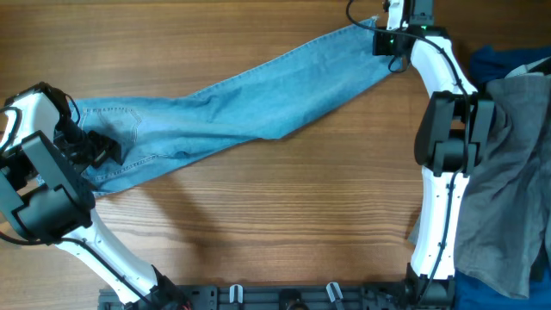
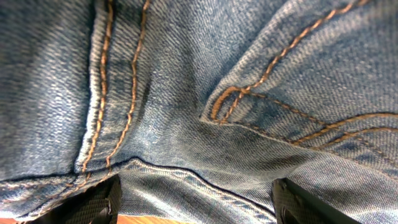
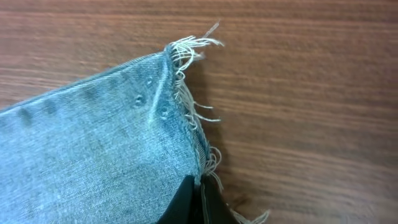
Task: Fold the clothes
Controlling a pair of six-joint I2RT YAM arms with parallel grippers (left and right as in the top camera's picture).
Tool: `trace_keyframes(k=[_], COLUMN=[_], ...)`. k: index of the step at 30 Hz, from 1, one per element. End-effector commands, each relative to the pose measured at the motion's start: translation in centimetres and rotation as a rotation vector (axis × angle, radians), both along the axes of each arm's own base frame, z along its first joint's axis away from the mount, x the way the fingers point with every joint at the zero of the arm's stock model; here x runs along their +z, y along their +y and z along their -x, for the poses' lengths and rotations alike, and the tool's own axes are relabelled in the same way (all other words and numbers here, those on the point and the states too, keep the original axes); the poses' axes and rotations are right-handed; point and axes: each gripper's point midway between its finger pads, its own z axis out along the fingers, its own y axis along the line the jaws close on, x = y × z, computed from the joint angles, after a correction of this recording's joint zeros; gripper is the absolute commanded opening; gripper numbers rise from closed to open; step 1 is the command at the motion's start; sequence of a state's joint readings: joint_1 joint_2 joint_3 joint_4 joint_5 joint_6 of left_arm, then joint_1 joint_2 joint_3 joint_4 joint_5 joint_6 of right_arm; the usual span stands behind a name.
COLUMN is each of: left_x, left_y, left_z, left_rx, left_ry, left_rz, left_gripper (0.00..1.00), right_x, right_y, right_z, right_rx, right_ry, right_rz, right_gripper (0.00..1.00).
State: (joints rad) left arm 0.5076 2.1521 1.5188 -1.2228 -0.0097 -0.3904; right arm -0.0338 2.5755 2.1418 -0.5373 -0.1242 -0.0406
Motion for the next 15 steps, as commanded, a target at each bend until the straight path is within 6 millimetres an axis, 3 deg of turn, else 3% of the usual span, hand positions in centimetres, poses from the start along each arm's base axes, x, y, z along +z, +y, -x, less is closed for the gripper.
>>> trace_keyframes(k=[1,3,9,15], left_x=[-5.2,-5.3,-5.3,-4.0], left_y=[0.5,0.7,1.2,2.7], left_z=[0.6,0.3,-0.7,-3.5], left_rx=[0.009,0.009,0.011,-0.029], left_ry=[0.064,0.052,0.017,-0.065], left_rz=[-0.04,-0.047,-0.065,-0.097], left_gripper=[0.79,0.79,0.79,0.79], right_x=[-2.3,-2.9,-4.4,-4.3], right_y=[-4.9,-7.0,-7.3,-8.5], right_z=[2.4,4.8,11.7,17.3], right_rx=[-0.2,-0.287,-0.329,-0.416], right_ry=[0.121,0.215,0.495,0.711], right_rz=[0.221,0.314,0.338,0.334], right_gripper=[0.04,0.04,0.04,0.04])
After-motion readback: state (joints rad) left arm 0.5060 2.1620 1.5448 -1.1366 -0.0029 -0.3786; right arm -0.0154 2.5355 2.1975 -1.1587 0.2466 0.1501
